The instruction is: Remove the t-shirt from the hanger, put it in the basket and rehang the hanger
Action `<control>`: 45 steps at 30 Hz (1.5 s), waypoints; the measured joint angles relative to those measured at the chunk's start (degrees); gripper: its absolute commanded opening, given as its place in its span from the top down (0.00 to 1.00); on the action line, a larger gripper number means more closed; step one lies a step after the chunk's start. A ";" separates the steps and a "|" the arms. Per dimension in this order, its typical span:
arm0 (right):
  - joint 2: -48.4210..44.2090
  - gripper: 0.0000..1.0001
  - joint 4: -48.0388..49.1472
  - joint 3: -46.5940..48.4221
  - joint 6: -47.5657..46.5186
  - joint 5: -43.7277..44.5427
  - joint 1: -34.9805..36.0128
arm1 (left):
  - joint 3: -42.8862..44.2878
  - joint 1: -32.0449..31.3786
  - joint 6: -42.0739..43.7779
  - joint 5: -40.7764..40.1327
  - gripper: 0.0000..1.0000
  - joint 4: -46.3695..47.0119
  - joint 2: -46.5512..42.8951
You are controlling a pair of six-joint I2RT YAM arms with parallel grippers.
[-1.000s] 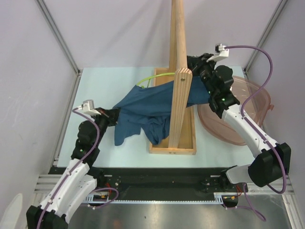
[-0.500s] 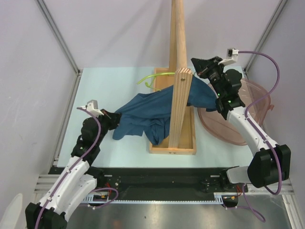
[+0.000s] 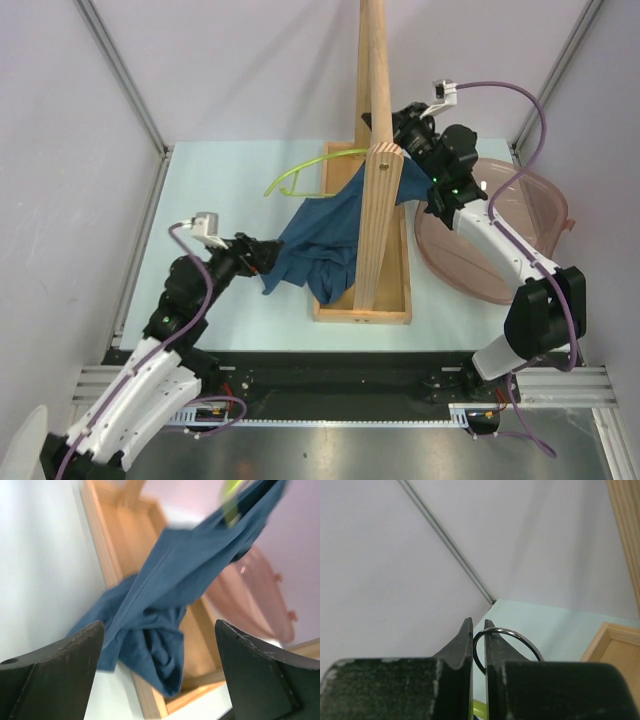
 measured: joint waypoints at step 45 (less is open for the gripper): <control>4.76 0.57 0.76 4.35 -4.48 -23.82 7.80 | 38.38 -7.76 16.59 12.55 1.00 -27.52 24.94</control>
